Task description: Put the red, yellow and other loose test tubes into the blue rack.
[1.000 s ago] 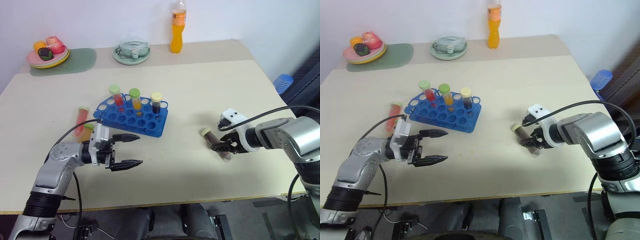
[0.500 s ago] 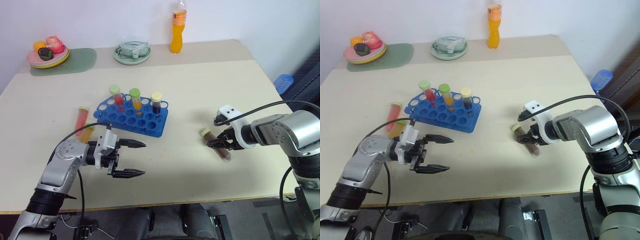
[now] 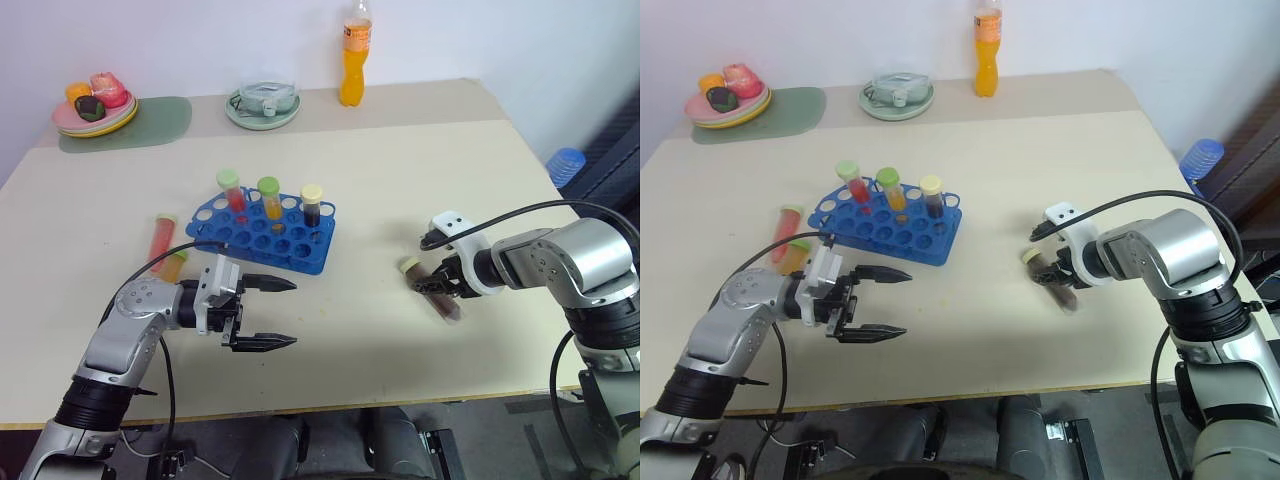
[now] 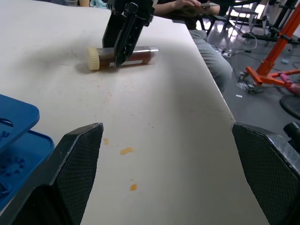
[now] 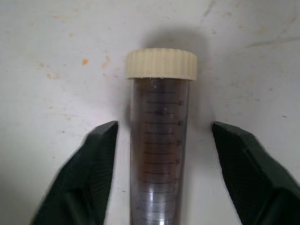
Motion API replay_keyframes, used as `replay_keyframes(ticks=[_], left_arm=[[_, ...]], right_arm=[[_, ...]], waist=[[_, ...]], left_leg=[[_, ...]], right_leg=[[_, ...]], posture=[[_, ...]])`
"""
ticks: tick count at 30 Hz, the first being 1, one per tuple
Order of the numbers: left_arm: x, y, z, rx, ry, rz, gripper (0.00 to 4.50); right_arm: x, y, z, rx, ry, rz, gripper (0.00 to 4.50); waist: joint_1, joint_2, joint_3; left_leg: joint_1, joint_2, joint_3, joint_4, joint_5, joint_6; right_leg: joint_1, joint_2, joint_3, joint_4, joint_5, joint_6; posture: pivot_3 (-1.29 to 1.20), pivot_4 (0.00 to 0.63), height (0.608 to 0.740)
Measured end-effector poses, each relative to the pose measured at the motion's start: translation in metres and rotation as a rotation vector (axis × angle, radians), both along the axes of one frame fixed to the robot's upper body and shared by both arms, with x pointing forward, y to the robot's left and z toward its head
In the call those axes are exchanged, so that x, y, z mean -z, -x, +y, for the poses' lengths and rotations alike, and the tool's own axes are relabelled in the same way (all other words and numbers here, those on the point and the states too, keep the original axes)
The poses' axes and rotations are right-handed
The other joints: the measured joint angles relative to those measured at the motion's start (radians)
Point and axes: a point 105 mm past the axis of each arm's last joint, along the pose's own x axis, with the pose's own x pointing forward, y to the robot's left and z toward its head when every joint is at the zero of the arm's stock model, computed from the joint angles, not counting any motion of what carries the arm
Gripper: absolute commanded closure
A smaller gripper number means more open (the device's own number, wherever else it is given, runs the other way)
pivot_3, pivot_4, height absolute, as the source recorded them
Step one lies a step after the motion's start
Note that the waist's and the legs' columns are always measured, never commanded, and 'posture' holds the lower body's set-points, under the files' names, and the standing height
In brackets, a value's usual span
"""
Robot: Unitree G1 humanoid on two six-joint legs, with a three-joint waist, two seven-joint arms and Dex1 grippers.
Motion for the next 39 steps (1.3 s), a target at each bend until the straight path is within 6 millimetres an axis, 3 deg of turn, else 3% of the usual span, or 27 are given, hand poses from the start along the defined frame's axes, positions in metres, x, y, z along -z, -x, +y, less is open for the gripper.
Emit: replay_keyframes(ticks=[1, 2, 12, 19, 27, 32, 39], left_arm=[[0.0, 0.0, 0.0, -0.001, 0.0, -0.001, 0.0], [0.0, 0.0, 0.0, -0.002, 0.001, -0.001, 0.0], [0.001, -0.003, 0.0, -0.031, 0.015, 0.002, 0.0], [0.007, -0.013, 0.011, -0.148, 0.053, 0.027, 0.0], [0.009, -0.022, 0.023, -0.29, 0.117, 0.02, 0.0], [0.003, -0.03, 0.035, -0.391, 0.161, -0.012, 0.0], [-0.004, -0.036, 0.046, -0.466, 0.187, -0.037, 0.0]], right_arm=[[0.0, 0.0, 0.001, -0.002, 0.0, 0.001, 3.61], [0.001, 0.0, 0.001, -0.006, 0.002, 0.001, 3.78], [-0.003, 0.007, 0.011, -0.118, -0.026, -0.091, 3.78], [-0.069, 0.021, 0.076, -0.458, -0.443, -0.556, 3.78], [-0.113, 0.008, 0.112, -0.395, -0.728, -1.099, 3.78], [-0.093, -0.007, 0.14, -0.332, -0.786, -1.191, 3.78], [-0.073, -0.007, 0.164, -0.318, -0.87, -1.192, 3.78]], waist=[[0.0, 0.0, 0.0], [0.0, 0.0, 0.0], [-0.001, 0.0, 0.0], [0.0, 0.0, 0.0], [-0.004, 0.0, -0.001], [-0.01, 0.0, -0.001], [-0.022, 0.0, -0.001]], left_leg=[[0.0, 0.0, 0.0, 0.0, 0.0, 0.0], [0.0, 0.0, 0.0, 0.0, 0.0, 0.0], [0.0, 0.0, 0.0, 0.0, 0.0, 0.0], [0.0, 0.0, 0.001, 0.0, 0.0, 0.0], [0.002, 0.0, 0.001, 0.0, 0.0, -0.001], [0.003, 0.0, 0.0, -0.001, 0.001, -0.001], [0.003, 0.0, 0.0, -0.001, 0.001, -0.001]], right_leg=[[0.0, 0.0, 0.0, 0.0, 0.0, 0.0], [0.0, 0.0, 0.0, 0.0, 0.0, 0.0], [0.0, 0.0, 0.0, 0.0, 0.0, 0.0], [0.0, 0.001, 0.0, 0.001, 0.0, 0.0], [0.0, 0.001, 0.0, 0.002, 0.0, 0.0], [0.0, 0.002, 0.001, 0.003, 0.0, 0.0], [0.0, 0.002, 0.001, 0.003, 0.0, 0.0]], posture=[[0.0, 0.15, 0.74], [0.0, 0.15, 0.74], [0.0, 0.15, 0.74], [0.0, 0.15, 0.74], [0.0, 0.15, 0.74], [0.0, 0.15, 0.74], [0.0, 0.15, 0.74]])
